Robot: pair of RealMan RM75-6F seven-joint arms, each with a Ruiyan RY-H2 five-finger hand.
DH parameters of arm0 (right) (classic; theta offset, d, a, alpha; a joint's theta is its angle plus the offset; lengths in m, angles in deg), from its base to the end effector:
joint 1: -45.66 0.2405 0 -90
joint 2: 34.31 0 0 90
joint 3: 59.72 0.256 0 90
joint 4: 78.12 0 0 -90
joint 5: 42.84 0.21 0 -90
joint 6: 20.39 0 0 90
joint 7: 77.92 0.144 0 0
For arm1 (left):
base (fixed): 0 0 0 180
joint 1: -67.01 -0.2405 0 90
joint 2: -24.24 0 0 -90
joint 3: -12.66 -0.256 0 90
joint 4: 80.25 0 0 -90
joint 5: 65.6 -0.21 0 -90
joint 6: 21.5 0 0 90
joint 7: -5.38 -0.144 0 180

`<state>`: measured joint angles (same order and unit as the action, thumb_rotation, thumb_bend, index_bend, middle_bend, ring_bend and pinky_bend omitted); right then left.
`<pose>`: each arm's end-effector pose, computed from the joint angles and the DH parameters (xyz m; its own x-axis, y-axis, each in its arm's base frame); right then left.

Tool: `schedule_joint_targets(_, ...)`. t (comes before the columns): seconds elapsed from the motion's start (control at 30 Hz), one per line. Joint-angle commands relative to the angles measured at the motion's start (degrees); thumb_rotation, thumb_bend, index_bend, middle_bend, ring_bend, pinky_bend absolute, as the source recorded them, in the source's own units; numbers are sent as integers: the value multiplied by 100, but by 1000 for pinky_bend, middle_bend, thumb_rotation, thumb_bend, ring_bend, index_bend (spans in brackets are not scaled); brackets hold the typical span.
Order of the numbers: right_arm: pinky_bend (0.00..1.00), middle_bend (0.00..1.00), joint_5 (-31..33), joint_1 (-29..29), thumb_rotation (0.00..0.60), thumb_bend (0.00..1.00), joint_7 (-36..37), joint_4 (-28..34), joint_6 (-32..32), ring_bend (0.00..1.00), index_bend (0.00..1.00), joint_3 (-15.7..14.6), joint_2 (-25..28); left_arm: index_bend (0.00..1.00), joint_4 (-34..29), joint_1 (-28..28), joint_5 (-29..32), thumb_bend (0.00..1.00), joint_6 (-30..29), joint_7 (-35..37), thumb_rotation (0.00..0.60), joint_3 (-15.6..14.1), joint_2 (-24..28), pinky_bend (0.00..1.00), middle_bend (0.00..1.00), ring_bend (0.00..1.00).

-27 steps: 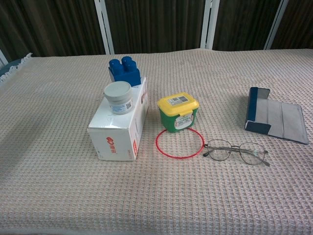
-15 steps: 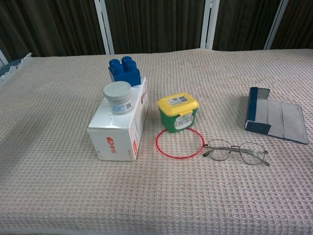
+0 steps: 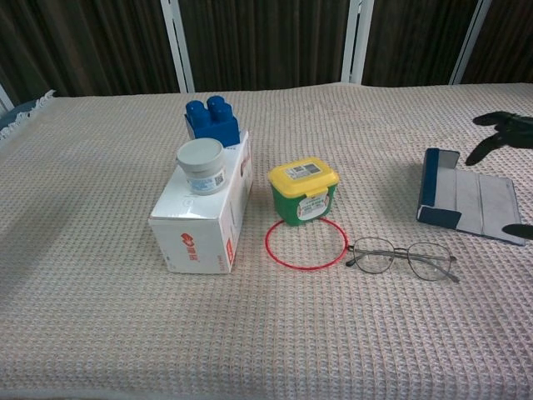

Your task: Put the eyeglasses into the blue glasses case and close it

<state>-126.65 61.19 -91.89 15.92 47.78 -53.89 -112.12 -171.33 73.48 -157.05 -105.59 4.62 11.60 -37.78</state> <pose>-0.2452 -0.2332 0.0502 0.3995 -0.1901 0.8968 -0.9076 -0.2200 0.3577 -0.3080 0.1748 0.1562 0.4739 0.0680 0.8780 0.8770 -0.1262 -0.4636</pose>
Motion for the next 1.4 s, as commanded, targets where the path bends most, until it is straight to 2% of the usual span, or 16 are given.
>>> schedule_joint_targets(0.03,0,0,446,363,600,359,-557,120,-425,0,460,189,-388,0,2,-23,-72,446,-65,48,600,-24,23,32,0,0)
schedule_joint_targets(0.3,0,29,1112,709,600,424,-1581,8,-604,0,581,266,-990,0,66,-89,-150,446,-217,314,600,-49,101,32,0,0)
schedule_joint_targets(0.6,0,33,1735,985,600,431,-2319,-294,-721,0,597,217,-1415,0,108,-115,-225,445,-287,469,600,-74,145,32,0,0)
schedule_joint_targets(1.0,0,35,2067,1146,600,478,-2579,-428,-715,0,617,40,-1570,0,129,-148,-264,446,-345,492,600,-86,148,32,0,0)
schedule_joint_targets(1.4,0,58,2164,1239,600,497,-2511,-472,-666,0,661,-43,-1603,0,139,-163,-268,446,-359,515,600,-87,150,32,0,0)
